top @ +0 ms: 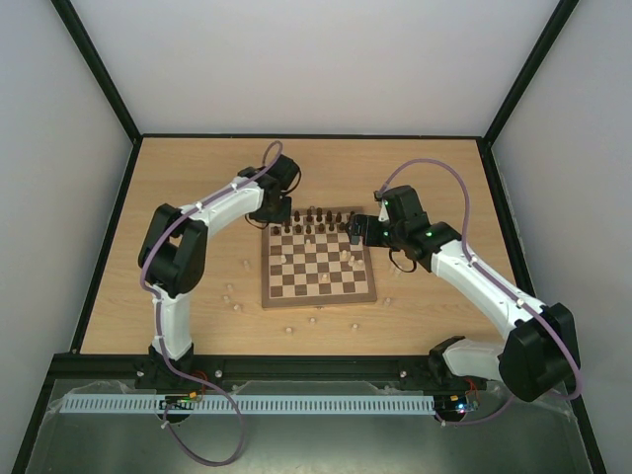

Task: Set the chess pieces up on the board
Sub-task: Place the chess piece on the chessboard.

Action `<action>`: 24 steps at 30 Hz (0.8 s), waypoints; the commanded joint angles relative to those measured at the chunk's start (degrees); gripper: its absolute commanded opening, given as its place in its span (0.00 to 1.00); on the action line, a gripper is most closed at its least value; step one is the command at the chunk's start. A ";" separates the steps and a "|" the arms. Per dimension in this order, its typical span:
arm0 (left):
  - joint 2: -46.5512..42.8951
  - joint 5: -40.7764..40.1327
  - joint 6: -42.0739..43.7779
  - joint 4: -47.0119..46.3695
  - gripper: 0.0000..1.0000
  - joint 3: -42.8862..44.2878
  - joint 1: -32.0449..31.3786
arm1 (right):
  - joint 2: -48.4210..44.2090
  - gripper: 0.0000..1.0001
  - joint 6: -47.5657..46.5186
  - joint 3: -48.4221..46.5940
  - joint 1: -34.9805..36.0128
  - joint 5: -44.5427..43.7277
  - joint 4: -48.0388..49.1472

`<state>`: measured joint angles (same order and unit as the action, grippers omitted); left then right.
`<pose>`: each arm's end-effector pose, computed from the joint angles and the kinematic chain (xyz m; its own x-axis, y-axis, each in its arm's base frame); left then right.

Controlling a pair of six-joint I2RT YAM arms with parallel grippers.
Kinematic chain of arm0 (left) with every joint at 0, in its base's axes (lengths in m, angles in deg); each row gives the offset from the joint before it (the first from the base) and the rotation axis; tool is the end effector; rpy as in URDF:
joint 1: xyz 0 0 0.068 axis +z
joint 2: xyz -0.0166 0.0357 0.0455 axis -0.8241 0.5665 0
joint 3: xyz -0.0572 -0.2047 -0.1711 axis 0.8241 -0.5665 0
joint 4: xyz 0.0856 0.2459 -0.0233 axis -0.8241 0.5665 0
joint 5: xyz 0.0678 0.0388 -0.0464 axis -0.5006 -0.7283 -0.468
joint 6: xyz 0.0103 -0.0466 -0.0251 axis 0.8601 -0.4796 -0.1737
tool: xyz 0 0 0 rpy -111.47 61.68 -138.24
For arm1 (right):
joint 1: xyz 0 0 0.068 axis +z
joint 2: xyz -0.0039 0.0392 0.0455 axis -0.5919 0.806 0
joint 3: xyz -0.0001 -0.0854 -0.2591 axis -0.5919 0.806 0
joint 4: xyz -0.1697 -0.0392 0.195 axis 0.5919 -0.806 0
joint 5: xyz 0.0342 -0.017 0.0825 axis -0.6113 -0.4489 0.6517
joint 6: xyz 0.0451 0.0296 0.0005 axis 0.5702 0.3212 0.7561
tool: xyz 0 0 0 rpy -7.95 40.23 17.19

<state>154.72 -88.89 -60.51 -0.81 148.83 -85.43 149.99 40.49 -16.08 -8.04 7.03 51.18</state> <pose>0.3657 -0.2034 0.2047 -0.9067 0.0329 -0.4206 0.0452 0.9988 -0.0194 0.2434 0.1326 0.2829 -0.6572 0.1436 -0.7399 -0.2418 0.8896 0.3874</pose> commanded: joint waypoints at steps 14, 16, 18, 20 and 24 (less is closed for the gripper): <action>1.65 0.95 0.06 -1.39 0.20 -2.24 0.05 | 1.20 0.99 -0.31 0.50 0.95 0.05 0.00; 1.84 1.11 0.15 -1.42 0.22 -2.13 0.05 | 1.33 0.99 -0.32 0.48 0.98 0.01 -0.02; 1.93 1.21 0.03 -1.34 0.26 -2.09 0.02 | 1.29 0.99 -0.33 0.52 1.10 0.00 -0.02; 1.68 1.13 0.09 -1.08 0.30 -1.94 -0.16 | 1.42 0.99 -0.31 0.47 1.19 -0.08 -0.10; 0.05 1.01 -0.03 -0.46 0.38 -1.22 -0.79 | 1.67 0.99 -0.36 0.43 1.27 -0.07 -0.02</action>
<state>155.68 -87.68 -60.70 -2.45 147.14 -85.60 151.02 40.47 -16.08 -7.25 7.01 51.20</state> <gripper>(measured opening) 0.364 0.988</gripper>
